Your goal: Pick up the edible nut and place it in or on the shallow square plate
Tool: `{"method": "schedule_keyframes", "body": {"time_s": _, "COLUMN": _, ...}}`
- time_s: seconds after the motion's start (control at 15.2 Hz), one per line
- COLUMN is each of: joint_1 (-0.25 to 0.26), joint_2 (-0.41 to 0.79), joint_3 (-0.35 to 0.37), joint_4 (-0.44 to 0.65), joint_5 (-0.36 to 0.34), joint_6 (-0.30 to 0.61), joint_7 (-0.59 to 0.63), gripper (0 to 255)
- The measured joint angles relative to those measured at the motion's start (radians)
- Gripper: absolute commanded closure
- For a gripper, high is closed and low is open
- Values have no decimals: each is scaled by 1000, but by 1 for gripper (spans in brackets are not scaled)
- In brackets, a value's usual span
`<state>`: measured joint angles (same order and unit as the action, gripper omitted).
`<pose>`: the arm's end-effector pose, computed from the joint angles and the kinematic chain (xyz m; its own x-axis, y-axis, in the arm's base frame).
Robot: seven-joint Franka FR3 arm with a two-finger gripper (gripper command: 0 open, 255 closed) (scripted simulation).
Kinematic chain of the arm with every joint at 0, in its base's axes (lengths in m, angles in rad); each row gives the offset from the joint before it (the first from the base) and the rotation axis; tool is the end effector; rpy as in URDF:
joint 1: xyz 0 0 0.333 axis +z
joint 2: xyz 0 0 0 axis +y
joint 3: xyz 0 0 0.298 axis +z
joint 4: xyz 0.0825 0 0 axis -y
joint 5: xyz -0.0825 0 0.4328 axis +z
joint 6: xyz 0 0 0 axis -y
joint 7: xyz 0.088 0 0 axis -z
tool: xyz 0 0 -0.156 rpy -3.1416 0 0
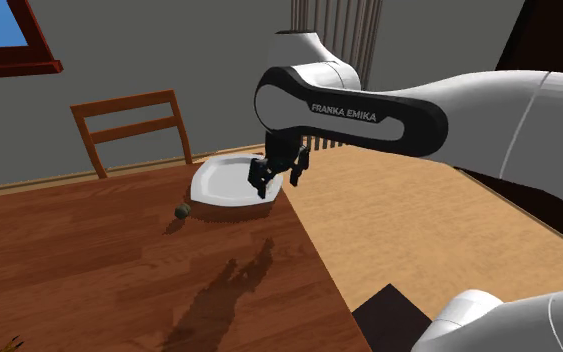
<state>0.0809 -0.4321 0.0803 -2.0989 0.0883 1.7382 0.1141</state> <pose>0.4794 0.0934 0.5289 0.9976 0.0272 0.0633 0.0312 -0.9976 -0.0619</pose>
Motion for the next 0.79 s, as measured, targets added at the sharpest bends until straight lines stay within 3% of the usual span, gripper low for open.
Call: {"method": "schedule_keyframes", "body": {"time_s": 0.79, "joint_1": 67, "joint_2": 391, "joint_3": 115, "joint_4": 340, "joint_5": 56, "joint_6": 51, "joint_7": 191, "gripper": 0}}
